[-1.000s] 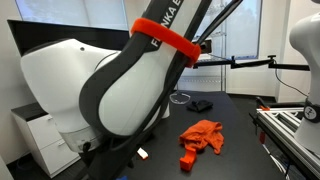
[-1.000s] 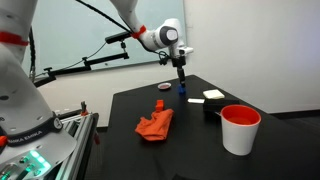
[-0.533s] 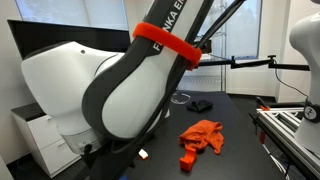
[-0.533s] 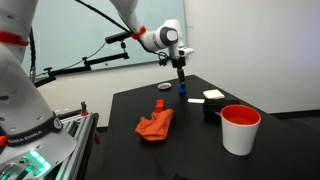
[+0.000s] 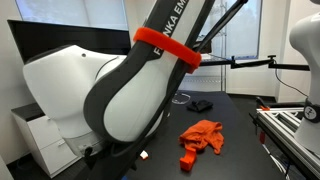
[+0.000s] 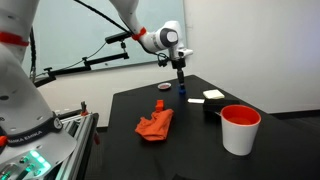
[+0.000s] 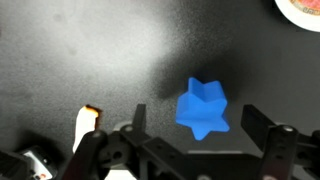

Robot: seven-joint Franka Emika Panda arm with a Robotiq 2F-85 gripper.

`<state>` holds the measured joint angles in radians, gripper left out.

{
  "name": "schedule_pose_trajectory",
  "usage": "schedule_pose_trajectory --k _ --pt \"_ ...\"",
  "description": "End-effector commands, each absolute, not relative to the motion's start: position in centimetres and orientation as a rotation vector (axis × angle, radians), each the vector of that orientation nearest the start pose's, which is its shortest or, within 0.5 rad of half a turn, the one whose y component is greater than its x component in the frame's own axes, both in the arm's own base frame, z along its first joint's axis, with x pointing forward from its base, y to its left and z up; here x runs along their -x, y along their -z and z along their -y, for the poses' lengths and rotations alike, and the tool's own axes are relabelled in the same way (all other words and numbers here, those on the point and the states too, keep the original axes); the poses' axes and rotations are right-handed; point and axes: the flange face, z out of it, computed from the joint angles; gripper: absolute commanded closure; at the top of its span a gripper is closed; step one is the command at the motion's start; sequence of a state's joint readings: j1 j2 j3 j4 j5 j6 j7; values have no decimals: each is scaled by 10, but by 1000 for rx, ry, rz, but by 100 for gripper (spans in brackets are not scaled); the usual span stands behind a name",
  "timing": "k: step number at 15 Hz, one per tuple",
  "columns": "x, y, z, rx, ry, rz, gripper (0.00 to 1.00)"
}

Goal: Put some of the objects into a pile

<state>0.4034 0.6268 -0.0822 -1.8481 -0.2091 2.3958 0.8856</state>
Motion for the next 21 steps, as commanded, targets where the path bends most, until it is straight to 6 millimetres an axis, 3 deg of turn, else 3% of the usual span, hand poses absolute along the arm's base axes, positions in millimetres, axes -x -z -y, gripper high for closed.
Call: schedule_pose_trajectory --k 1,7,9,16,18,21 --pt "-603 -186 -203 3270 84 -703 33" --pt "-603 -186 -203 3263 84 -741 81" --pt "-603 -186 -203 3259 85 -752 91" --pt "-603 -195 -198 3236 89 -789 91" --pt "-605 -206 -186 3215 107 -823 91" --pt "-613 -233 -151 3161 159 -919 91"
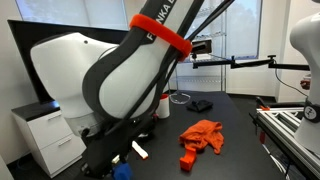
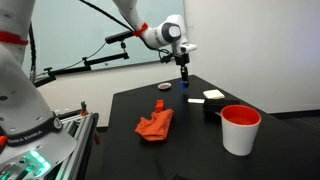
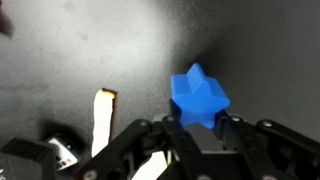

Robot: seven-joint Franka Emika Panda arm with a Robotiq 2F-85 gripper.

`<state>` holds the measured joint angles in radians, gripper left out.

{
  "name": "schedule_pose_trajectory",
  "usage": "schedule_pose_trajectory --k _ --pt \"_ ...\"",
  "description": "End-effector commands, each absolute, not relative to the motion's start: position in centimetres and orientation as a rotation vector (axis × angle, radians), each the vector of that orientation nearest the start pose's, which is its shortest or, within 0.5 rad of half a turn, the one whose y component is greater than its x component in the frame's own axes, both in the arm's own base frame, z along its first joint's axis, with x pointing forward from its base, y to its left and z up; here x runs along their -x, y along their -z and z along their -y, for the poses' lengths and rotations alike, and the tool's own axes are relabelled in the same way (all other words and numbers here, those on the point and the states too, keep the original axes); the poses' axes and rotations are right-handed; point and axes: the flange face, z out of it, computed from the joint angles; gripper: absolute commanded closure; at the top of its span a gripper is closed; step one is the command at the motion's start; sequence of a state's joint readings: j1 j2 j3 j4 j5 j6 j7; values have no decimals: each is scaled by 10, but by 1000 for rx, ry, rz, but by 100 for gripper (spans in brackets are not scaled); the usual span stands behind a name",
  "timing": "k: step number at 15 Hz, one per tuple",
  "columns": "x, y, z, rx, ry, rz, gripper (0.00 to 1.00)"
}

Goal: Put some of the objects into a pile

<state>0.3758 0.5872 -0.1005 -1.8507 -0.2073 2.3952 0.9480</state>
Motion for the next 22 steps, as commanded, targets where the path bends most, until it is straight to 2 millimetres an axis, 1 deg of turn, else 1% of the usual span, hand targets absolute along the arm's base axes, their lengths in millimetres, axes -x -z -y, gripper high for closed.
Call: schedule_pose_trajectory --k 1,3,5,8,10,15,20,22 --pt "-617 -243 -135 3141 177 -958 91" --pt "-622 -263 -99 3105 200 -1052 91" --pt "-623 -280 -63 3070 217 -1148 91" --pt "-616 -288 -16 3032 210 -1257 91" --pt "-609 -292 5 3011 189 -1306 91" --pt "-596 -287 42 2956 142 -1398 91" --pt "-601 -279 64 2873 100 -1476 91" --pt "-603 -275 69 2849 88 -1499 91"
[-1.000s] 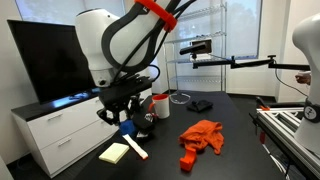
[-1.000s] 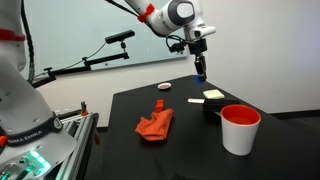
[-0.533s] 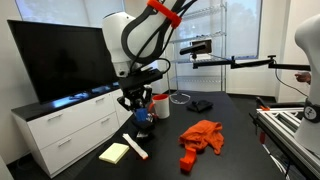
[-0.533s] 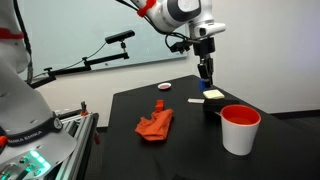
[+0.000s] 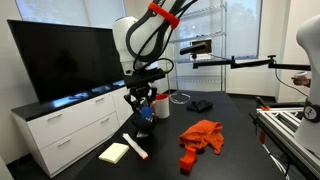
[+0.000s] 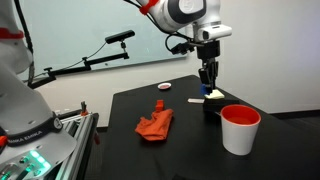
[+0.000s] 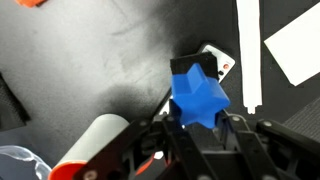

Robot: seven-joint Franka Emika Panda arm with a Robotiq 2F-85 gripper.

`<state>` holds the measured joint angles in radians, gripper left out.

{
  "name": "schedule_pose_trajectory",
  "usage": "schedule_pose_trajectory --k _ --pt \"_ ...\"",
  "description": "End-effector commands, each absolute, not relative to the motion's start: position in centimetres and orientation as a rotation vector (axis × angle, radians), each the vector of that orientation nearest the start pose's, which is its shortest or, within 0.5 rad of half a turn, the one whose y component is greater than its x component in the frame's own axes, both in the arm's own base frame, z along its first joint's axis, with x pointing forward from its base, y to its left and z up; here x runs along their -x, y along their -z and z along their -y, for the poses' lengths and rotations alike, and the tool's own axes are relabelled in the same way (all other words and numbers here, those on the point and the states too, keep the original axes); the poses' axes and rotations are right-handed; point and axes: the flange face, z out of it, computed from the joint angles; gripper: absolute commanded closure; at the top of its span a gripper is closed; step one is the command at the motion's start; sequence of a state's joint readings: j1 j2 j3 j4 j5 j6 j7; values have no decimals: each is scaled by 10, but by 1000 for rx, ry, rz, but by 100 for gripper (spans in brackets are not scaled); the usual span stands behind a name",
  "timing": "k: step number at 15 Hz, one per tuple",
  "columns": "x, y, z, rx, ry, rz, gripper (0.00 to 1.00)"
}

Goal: Put some of the objects into a pile

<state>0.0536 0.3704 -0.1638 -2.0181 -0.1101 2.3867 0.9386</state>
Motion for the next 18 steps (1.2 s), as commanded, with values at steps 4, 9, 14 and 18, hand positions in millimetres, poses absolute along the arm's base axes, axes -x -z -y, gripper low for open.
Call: schedule_pose_trajectory --k 4,9,14,18 --pt "-608 -265 73 2817 82 -1529 91" --pt "-612 -258 78 2805 101 -1553 91" --pt "-616 -259 84 2798 119 -1565 91" --pt "-617 -256 81 2817 123 -1556 91"
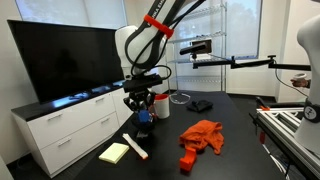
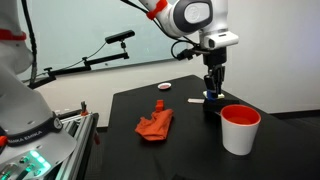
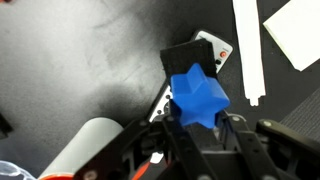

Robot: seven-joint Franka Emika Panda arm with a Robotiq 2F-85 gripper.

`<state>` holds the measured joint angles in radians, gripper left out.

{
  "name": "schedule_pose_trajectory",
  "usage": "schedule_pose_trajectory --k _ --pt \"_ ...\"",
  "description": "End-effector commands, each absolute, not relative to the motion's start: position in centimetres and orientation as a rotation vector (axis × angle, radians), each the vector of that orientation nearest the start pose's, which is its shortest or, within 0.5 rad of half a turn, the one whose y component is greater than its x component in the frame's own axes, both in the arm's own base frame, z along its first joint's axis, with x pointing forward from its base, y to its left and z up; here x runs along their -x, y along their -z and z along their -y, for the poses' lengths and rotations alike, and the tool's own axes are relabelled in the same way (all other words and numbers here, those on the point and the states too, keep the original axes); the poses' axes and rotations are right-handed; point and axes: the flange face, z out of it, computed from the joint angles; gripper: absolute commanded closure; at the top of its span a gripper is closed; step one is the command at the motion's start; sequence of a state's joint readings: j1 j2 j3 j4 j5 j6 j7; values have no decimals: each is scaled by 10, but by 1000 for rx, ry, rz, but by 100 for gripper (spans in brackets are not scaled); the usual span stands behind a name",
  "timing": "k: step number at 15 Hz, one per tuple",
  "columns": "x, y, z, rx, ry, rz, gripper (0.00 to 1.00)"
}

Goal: Put some of the objects into a pile

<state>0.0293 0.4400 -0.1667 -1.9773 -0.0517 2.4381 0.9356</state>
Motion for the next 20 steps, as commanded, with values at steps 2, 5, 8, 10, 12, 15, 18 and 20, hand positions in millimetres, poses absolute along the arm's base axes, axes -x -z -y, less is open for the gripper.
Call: schedule_pose_trajectory --k 2,5,8,10,12,15,18,20 --pt "-616 -254 80 2825 124 -1552 91" --pt "-616 -251 81 2828 120 -1553 91" --pt "-616 -250 81 2833 120 -1554 91" --pt "-616 -249 80 2835 121 -1553 91" --pt "-616 -249 79 2839 122 -1551 91" --pt "-616 -248 78 2844 125 -1547 91" --pt "-616 -249 77 2847 128 -1545 91" --pt "-616 -248 76 2851 130 -1544 91"
